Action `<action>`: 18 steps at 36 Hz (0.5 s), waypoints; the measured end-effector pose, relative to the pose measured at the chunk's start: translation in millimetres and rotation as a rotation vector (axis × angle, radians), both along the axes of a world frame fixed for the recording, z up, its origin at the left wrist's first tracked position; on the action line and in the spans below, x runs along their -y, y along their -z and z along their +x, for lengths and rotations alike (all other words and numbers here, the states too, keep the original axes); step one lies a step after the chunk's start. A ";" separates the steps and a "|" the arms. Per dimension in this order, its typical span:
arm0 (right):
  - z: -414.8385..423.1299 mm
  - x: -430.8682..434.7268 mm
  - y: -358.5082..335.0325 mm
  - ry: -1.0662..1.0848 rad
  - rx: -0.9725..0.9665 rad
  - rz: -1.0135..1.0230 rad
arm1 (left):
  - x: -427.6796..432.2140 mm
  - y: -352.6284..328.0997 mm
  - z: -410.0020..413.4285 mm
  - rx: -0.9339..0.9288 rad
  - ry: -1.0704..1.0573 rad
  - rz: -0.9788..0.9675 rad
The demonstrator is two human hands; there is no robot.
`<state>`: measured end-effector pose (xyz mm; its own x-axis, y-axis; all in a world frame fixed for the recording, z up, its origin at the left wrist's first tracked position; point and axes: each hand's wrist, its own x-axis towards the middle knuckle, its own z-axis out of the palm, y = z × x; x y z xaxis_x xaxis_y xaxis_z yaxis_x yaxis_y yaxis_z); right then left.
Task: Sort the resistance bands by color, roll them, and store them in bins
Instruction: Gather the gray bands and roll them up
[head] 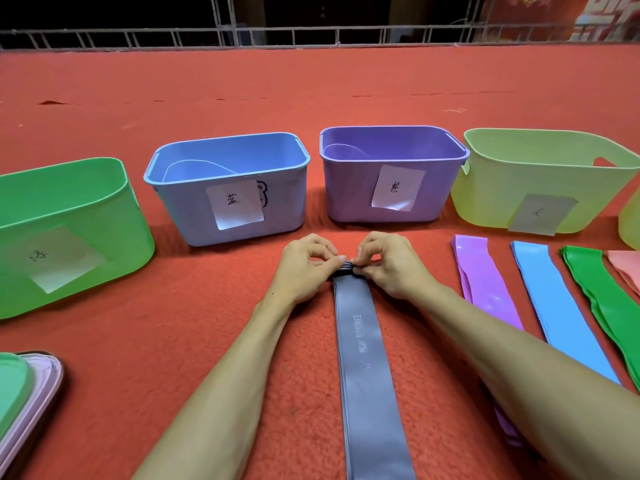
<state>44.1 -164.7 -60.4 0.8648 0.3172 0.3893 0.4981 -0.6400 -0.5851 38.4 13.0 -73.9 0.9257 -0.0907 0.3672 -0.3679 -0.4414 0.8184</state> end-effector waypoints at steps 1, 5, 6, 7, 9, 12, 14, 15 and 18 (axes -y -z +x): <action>-0.3 0.6 1.3 -0.013 0.009 -0.003 | -0.8 -0.6 1.1 -0.014 -0.008 0.008; -1.4 2.5 5.3 -0.049 0.017 -0.015 | -2.2 -4.3 1.0 -0.110 -0.002 -0.004; -1.6 3.0 5.7 -0.060 0.023 -0.030 | -1.9 -5.8 -0.5 -0.143 0.007 -0.026; -1.6 3.7 5.8 -0.071 0.034 -0.048 | -1.0 -7.8 -2.4 -0.182 0.020 -0.059; -1.6 5.3 6.1 -0.087 0.053 -0.073 | 0.9 -10.0 -5.3 -0.259 0.053 -0.133; -2.1 8.0 6.1 -0.101 0.070 -0.093 | 2.1 -9.5 -5.1 -0.297 0.066 -0.122; -1.8 8.2 6.2 -0.115 0.075 -0.103 | 1.6 -9.6 -4.3 -0.312 0.067 -0.093; -1.2 8.0 6.3 -0.120 0.081 -0.109 | 1.1 -10.3 -3.7 -0.322 0.063 -0.081; 0.5 8.2 5.8 -0.125 0.085 -0.117 | -1.6 -9.9 -0.3 -0.310 0.064 0.040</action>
